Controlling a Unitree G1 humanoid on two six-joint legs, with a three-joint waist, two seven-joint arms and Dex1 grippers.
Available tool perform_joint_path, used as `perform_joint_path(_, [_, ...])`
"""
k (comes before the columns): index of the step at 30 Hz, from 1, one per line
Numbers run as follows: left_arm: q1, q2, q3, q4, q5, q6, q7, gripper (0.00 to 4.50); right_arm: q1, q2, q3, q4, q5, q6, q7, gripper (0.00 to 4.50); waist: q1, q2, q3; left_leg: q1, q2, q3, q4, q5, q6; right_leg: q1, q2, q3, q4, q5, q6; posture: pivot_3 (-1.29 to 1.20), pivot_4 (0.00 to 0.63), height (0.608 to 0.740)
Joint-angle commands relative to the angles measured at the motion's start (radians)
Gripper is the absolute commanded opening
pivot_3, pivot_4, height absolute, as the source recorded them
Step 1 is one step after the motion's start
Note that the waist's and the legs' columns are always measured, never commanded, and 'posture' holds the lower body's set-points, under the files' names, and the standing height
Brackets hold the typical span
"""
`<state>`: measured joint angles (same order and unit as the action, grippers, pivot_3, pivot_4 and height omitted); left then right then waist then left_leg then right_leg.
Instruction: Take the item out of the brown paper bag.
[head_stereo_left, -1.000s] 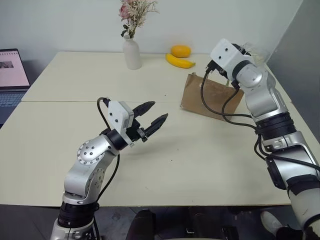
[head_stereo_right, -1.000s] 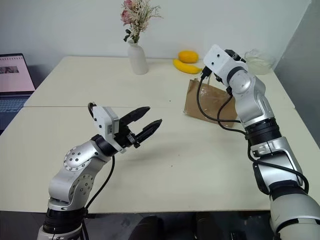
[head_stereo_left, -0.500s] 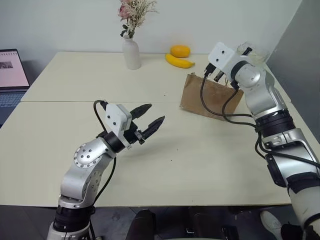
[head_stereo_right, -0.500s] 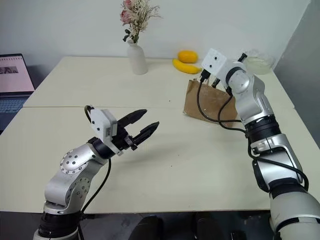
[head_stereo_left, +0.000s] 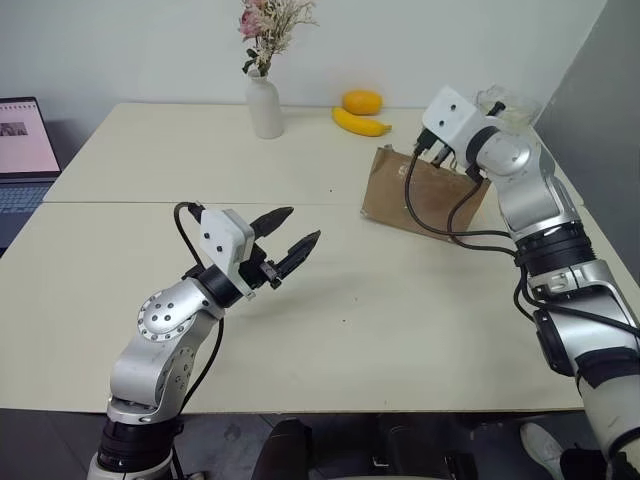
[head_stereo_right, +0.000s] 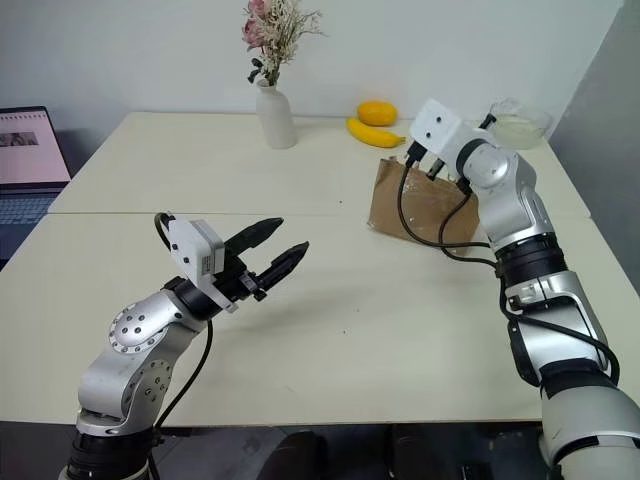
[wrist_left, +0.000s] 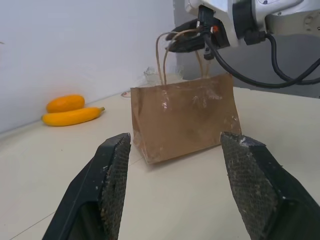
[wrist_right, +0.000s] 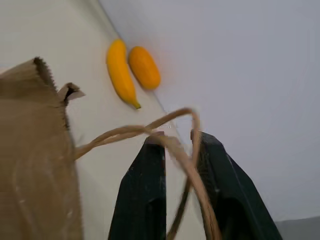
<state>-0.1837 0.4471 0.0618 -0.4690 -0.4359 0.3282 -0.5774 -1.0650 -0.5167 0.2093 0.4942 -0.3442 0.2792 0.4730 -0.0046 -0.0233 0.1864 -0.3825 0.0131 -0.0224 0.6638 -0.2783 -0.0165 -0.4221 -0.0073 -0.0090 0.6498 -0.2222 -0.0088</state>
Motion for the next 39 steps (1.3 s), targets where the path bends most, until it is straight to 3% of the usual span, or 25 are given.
perform_joint_path(1, [-0.011,0.007,0.003,-0.039,-0.003,-0.005,0.001,2.98,0.019,-0.030,-0.049,-0.109,0.016,0.059,0.013,1.96,0.000,0.000,0.000,0.000,0.000,0.000,0.000,0.000,0.000,0.000,0.000,0.000,0.000,0.000,0.000,0.00,0.150,0.740])
perform_joint_path(4, [-0.014,0.003,-0.006,-0.038,-0.002,-0.003,0.001,2.98,0.061,-0.027,-0.096,-0.202,0.055,0.161,0.015,2.98,0.000,0.000,0.000,0.000,0.000,0.000,0.000,0.000,0.000,0.000,0.000,0.000,0.000,0.000,0.000,0.00,0.150,0.740])
perform_joint_path(10, [-0.037,-0.001,-0.025,-0.010,-0.006,-0.006,-0.020,2.98,0.191,0.022,-0.198,-0.482,0.137,0.418,0.010,2.98,0.001,0.000,0.000,0.000,0.000,-0.001,0.000,0.000,0.000,0.000,0.000,0.000,0.000,0.000,0.000,0.00,0.150,0.740])
perform_joint_path(14, [-0.067,0.000,-0.032,0.023,-0.004,-0.013,-0.042,2.98,0.201,0.037,-0.211,-0.559,0.173,0.499,0.010,2.98,0.001,0.000,0.000,0.000,-0.001,-0.001,0.000,0.000,0.000,0.000,0.001,-0.001,0.001,-0.001,0.001,0.00,0.150,0.740])
perform_joint_path(30, [-0.087,-0.009,-0.044,0.052,0.004,-0.031,-0.070,2.98,-0.028,0.011,-0.254,-0.177,0.342,0.445,0.064,2.98,-0.001,0.000,0.000,0.000,0.000,0.001,0.000,0.000,0.000,0.000,0.004,0.000,0.000,0.001,0.000,0.00,0.150,0.740])
perform_joint_path(34, [-0.086,-0.005,-0.043,0.050,0.007,-0.031,-0.071,2.98,-0.055,0.007,-0.261,-0.117,0.376,0.441,0.079,1.77,-0.001,0.000,0.000,0.000,0.000,0.001,0.000,0.000,0.000,0.000,0.004,0.000,0.000,0.001,0.000,0.00,0.150,0.740])
perform_joint_path(38, [-0.087,0.001,-0.037,0.049,0.006,-0.028,-0.075,2.98,-0.061,0.002,-0.261,-0.115,0.416,0.459,0.108,0.23,-0.001,0.000,0.000,0.000,0.000,0.000,0.000,0.000,0.000,0.000,0.004,0.000,0.000,0.001,0.000,0.00,0.150,0.740])
perform_joint_path(39, [-0.087,0.003,-0.035,0.049,0.005,-0.027,-0.076,2.98,-0.061,0.001,-0.262,-0.119,0.427,0.466,0.117,0.07,-0.001,0.000,0.000,0.000,0.000,0.000,0.000,0.000,0.000,0.000,0.004,0.000,0.000,0.001,0.000,0.00,0.150,0.740])
